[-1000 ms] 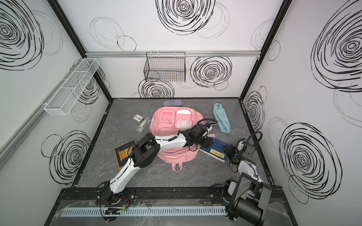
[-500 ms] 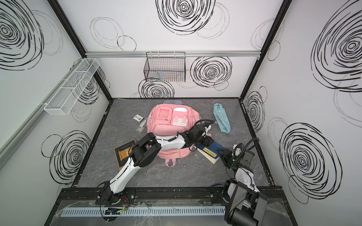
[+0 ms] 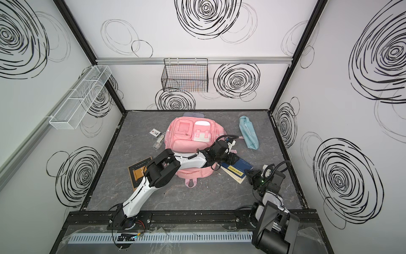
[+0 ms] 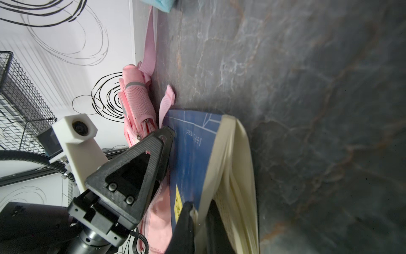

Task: Pack the student bag
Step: 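Grasp the blue notebook's edge with the right gripper and lift it, then insert the blue notebook into the bag with the right gripper while the left holds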

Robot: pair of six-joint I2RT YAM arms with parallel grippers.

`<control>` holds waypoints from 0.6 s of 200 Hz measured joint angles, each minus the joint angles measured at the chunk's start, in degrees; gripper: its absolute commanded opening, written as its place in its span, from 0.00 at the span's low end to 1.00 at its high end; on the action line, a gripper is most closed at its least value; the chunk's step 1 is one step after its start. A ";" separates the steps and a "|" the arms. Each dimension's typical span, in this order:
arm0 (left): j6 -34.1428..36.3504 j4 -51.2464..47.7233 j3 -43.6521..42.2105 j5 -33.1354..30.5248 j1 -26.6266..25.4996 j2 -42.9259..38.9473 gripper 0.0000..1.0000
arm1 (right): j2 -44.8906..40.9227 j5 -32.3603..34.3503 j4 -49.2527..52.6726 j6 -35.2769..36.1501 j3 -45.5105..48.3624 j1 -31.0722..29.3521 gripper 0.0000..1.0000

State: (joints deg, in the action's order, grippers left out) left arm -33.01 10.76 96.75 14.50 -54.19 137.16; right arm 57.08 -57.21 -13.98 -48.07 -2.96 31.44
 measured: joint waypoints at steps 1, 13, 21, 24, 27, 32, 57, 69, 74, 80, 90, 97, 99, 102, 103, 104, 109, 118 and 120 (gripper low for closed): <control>-0.02 -0.09 0.00 0.07 0.00 -0.04 0.49 | -0.02 -0.02 0.02 0.00 0.00 0.04 0.00; -0.11 -2.21 -0.94 1.14 0.00 -1.90 0.51 | -0.96 -0.57 1.79 0.28 -0.42 0.98 0.00; 0.11 -4.55 -2.10 1.79 0.00 -3.96 0.54 | -1.95 -0.76 3.91 0.81 -1.36 1.46 0.00; 0.55 -5.73 -2.58 1.97 -0.02 -5.18 0.55 | -2.45 -0.70 5.03 1.25 -1.88 1.68 0.00; 0.72 -7.13 -3.17 2.12 -0.02 -6.36 0.56 | -2.91 -0.68 6.10 1.44 -2.49 1.84 0.00; 1.51 -9.22 -4.02 2.14 0.00 -8.61 0.60 | -3.82 -0.46 7.96 2.10 -3.74 2.14 0.00; 9.35 -18.86 -7.17 0.57 0.28 -24.00 0.75 | -7.23 2.05 16.00 5.31 -10.64 2.54 0.00; 14.03 -21.81 -8.28 -1.40 0.87 -32.06 0.75 | -8.63 3.39 18.78 6.27 -13.00 2.51 0.00; 16.20 -22.82 -9.07 -2.43 1.36 -35.47 0.74 | -9.22 4.04 20.02 6.62 -13.81 2.34 0.00; 18.32 -23.67 -10.25 -3.37 2.14 -38.93 0.74 | -10.01 4.96 21.49 6.95 -14.73 2.14 0.00; 21.22 -25.14 -12.87 -4.31 4.07 -42.93 0.72 | -11.19 6.34 23.61 7.30 -16.02 1.42 0.00; 22.88 -26.29 -15.17 -4.42 5.88 -45.05 0.71 | -11.89 7.39 25.07 7.43 -17.03 0.61 0.00; 23.34 -26.60 -15.85 -4.42 6.43 -45.48 0.71 | -12.02 7.65 25.42 7.48 -17.25 0.39 0.00; 23.96 -27.17 -16.74 -4.42 7.15 -45.88 0.71 | -12.24 8.07 25.99 7.52 -17.70 0.04 0.00; 24.26 -27.43 -17.16 -4.33 7.48 -45.99 0.71 | -12.37 8.24 26.29 7.56 -17.97 -0.20 0.00; 24.37 -27.56 -17.38 -4.26 7.65 -46.05 0.71 | -12.44 8.33 26.45 7.56 -18.10 -0.33 0.00; 25.51 -28.55 -19.12 -3.98 8.94 -46.27 0.71 | -12.76 9.01 27.39 7.58 -18.99 -1.09 0.00; 27.34 -30.01 -21.84 -3.63 10.88 -45.44 0.71 | -13.20 9.92 28.68 7.63 -20.70 -2.49 0.00; 27.71 -30.36 -22.56 -3.54 11.30 -45.05 0.71 | -13.27 10.16 28.94 7.58 -21.14 -2.86 0.00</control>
State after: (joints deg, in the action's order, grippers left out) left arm -5.30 -19.59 74.19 10.96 -42.89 92.12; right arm 43.81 -47.05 14.96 -40.49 -24.10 28.58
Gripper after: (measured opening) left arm 0.711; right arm 0.087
